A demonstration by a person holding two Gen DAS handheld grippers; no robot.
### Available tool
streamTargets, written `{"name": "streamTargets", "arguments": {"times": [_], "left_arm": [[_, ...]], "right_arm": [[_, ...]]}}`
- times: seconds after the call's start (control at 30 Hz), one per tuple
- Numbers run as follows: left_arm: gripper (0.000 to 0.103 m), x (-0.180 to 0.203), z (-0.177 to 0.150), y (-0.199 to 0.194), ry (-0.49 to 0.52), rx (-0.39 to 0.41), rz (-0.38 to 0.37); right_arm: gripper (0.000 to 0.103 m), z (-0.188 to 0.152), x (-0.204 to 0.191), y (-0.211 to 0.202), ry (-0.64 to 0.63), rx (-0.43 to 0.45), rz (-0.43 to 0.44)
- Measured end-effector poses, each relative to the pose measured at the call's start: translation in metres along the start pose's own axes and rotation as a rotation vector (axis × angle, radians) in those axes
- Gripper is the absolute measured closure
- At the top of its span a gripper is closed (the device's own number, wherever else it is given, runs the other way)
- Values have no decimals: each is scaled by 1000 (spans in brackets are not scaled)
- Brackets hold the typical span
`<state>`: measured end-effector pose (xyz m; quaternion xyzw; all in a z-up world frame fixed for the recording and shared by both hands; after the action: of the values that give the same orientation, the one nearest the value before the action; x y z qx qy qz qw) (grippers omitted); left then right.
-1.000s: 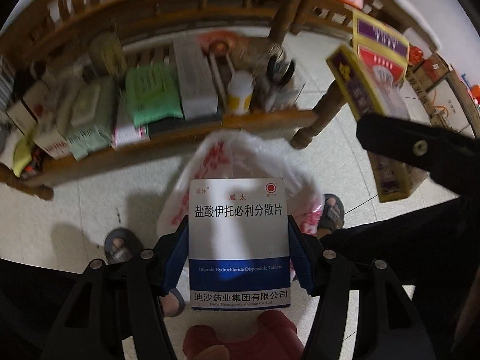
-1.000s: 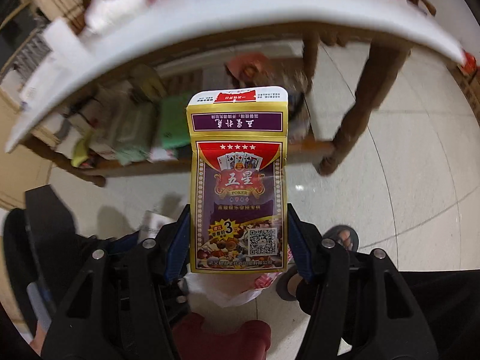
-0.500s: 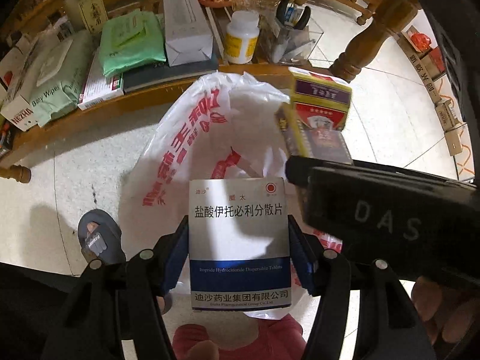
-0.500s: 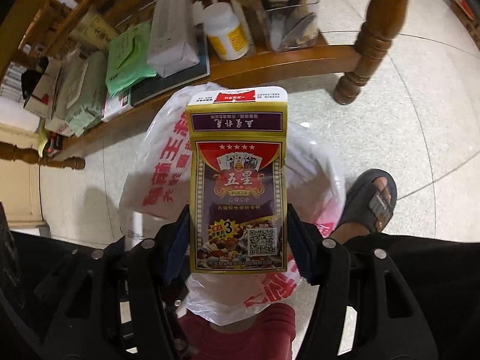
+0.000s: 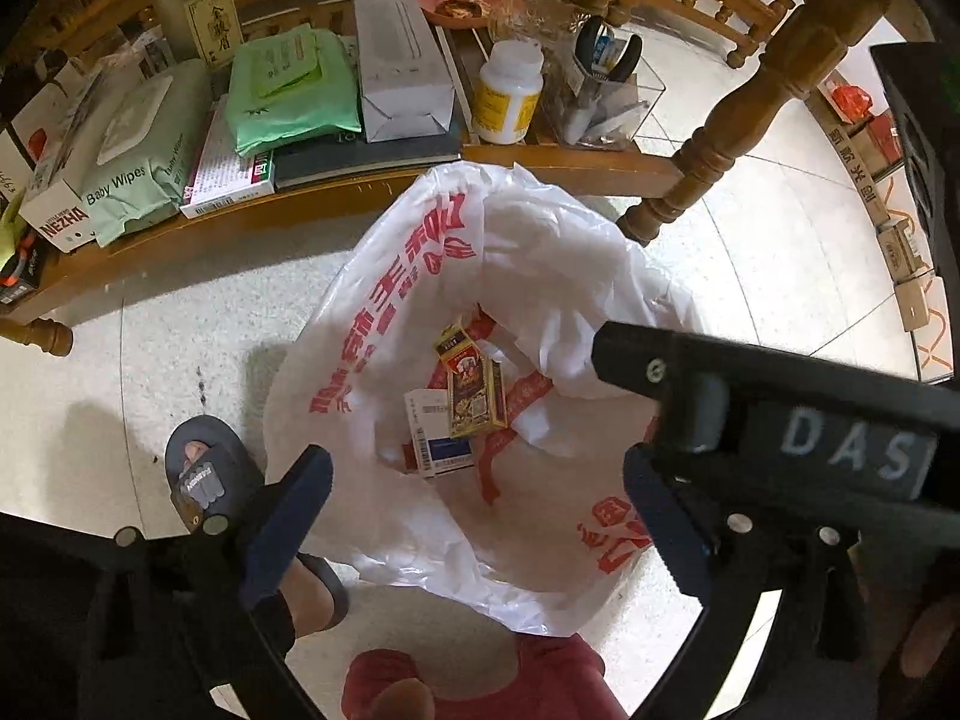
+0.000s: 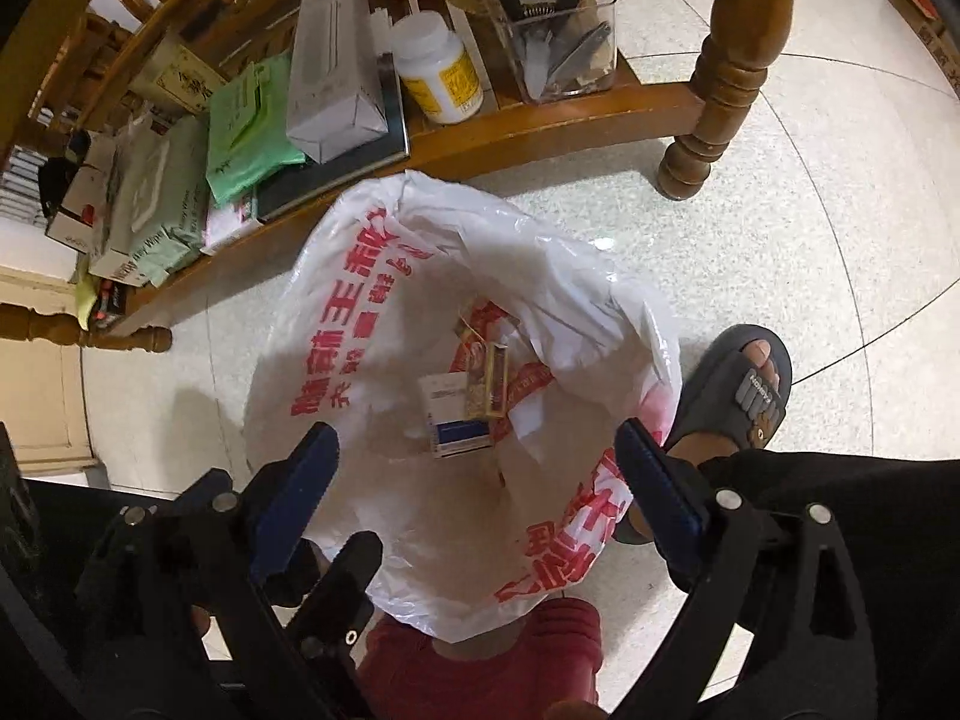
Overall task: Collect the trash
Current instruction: 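Raise both tools back up to the table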
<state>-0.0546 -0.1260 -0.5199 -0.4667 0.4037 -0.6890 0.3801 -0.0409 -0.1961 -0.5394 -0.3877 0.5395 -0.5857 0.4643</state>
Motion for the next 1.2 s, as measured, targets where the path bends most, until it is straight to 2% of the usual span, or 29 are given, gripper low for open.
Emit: {"name": "streamTargets", "arguments": {"times": [0.17,0.27,0.37,0.47,0.7,0.93,1.07,1.2], "left_arm": [[8,4,4,-17,-4,44,1],[8,10,11,-42,5,105,-1],[8,17,21,-78,30,193,2],[8,21,32,-114,25,272,-13],[8,14,56,-182,4,383,-24],[8,10,105,-251,38,495,-1],[8,0,142,-275,51,538,47],[8,-14,182,-285,35,567,36]], "right_arm": [[12,1,4,-28,23,37,26],[12,0,8,-57,24,72,47],[12,-2,12,-97,32,127,91],[12,-2,17,-132,23,180,98],[12,17,16,-213,-11,315,119],[12,56,-16,-284,-131,484,76],[12,90,-39,-307,-155,546,94],[12,125,-58,-313,-176,574,96]]}}
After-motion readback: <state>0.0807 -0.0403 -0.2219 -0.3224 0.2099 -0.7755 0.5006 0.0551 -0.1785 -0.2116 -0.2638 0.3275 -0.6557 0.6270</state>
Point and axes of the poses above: each gripper's, at about its wrist camera, not at the fingertips, and y roughly the way its jaws point, x to its right, z to its top, the point moved 8 cm from there along y, roughly the way its jaws point, and after that the axes turned 11 degrees about -z, right-handed, at the moved point
